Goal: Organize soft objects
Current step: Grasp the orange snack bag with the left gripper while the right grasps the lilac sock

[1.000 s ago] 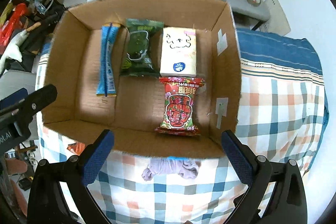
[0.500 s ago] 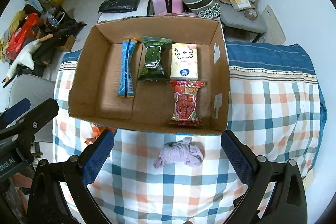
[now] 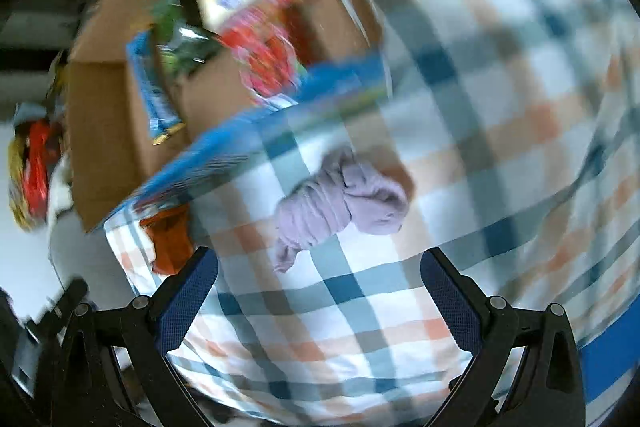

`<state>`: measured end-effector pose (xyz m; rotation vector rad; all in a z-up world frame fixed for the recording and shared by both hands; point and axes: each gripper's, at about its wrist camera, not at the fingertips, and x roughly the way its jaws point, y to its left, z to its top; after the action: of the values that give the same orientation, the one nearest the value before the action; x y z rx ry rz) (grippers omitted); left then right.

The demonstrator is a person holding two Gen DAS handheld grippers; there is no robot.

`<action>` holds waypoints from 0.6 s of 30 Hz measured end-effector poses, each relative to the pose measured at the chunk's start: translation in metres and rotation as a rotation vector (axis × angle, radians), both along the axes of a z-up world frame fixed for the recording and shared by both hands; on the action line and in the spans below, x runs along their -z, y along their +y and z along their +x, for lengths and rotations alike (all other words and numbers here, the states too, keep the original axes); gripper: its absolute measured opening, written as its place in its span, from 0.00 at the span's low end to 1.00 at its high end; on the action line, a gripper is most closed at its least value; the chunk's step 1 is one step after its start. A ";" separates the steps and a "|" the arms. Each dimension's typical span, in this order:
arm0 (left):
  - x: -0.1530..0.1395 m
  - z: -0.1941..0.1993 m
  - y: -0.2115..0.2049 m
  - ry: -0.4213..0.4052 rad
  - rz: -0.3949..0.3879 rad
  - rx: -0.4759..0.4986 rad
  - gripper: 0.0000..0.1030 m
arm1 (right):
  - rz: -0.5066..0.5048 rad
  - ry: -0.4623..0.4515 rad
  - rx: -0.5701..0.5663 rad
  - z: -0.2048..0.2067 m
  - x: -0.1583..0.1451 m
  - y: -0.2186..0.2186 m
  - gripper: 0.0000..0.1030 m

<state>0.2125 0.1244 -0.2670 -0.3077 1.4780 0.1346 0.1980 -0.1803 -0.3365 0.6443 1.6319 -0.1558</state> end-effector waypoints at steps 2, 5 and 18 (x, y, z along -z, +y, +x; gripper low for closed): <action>0.014 0.003 0.000 0.017 0.050 0.033 0.95 | 0.028 0.022 0.050 -0.003 0.023 -0.002 0.99; 0.034 0.011 -0.002 0.042 0.099 0.083 0.95 | 0.028 0.045 0.089 -0.002 0.046 0.000 0.99; 0.103 0.028 -0.045 0.128 0.151 0.343 0.81 | 0.022 0.057 0.097 0.006 0.071 0.015 0.72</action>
<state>0.2403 0.0797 -0.3701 0.0798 1.6153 -0.0112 0.2037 -0.1654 -0.4079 0.7419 1.6596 -0.2289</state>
